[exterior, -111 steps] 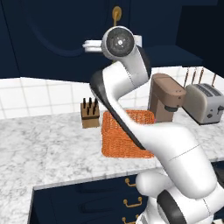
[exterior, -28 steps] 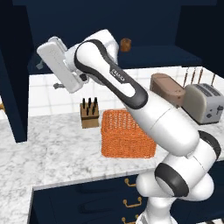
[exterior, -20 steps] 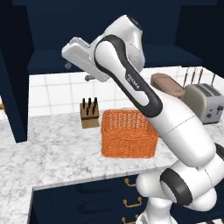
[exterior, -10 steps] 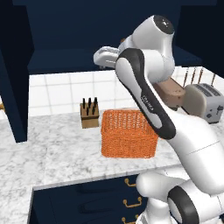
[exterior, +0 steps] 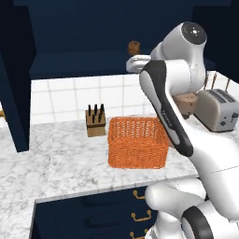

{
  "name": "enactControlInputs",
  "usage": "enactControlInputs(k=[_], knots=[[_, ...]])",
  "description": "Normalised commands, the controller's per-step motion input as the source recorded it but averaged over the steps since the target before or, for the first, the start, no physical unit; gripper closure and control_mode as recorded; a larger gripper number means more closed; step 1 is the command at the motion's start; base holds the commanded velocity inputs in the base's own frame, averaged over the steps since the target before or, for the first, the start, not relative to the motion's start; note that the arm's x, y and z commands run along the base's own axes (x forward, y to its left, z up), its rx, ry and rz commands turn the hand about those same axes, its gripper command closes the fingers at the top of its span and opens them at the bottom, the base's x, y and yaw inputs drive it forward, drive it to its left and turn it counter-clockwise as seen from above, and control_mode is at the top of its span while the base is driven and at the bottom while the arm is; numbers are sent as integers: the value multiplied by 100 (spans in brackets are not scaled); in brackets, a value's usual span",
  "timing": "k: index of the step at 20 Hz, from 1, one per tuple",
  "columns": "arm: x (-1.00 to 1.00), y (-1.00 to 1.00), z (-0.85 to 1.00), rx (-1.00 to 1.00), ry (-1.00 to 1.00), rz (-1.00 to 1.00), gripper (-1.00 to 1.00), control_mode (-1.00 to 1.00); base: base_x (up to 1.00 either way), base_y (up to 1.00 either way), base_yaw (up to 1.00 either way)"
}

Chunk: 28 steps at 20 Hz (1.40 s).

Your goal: Open the cabinet, pick up the bread from the cabinet and place it in the basket. Then move the basket to the dining counter.

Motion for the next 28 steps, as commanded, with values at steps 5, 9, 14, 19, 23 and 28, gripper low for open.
enactControlInputs(k=[5, 9, 14, 19, 23, 28], knots=[[65, -55, 16, 0, -15, -17, -100, -100, 0, 0, 0], [89, -35, 39, 0, 0, -12, -100, -100, 0, 0, 0], [73, -6, 41, 0, 9, 2, -100, -100, 0, 0, 0], [74, -19, 6, 0, 6, 9, -100, -100, 0, 0, 0], [72, 0, -33, 0, -3, 7, -100, -100, 0, 0, 0], [55, 0, -8, 0, -1, 2, -100, -100, 0, 0, 0]])
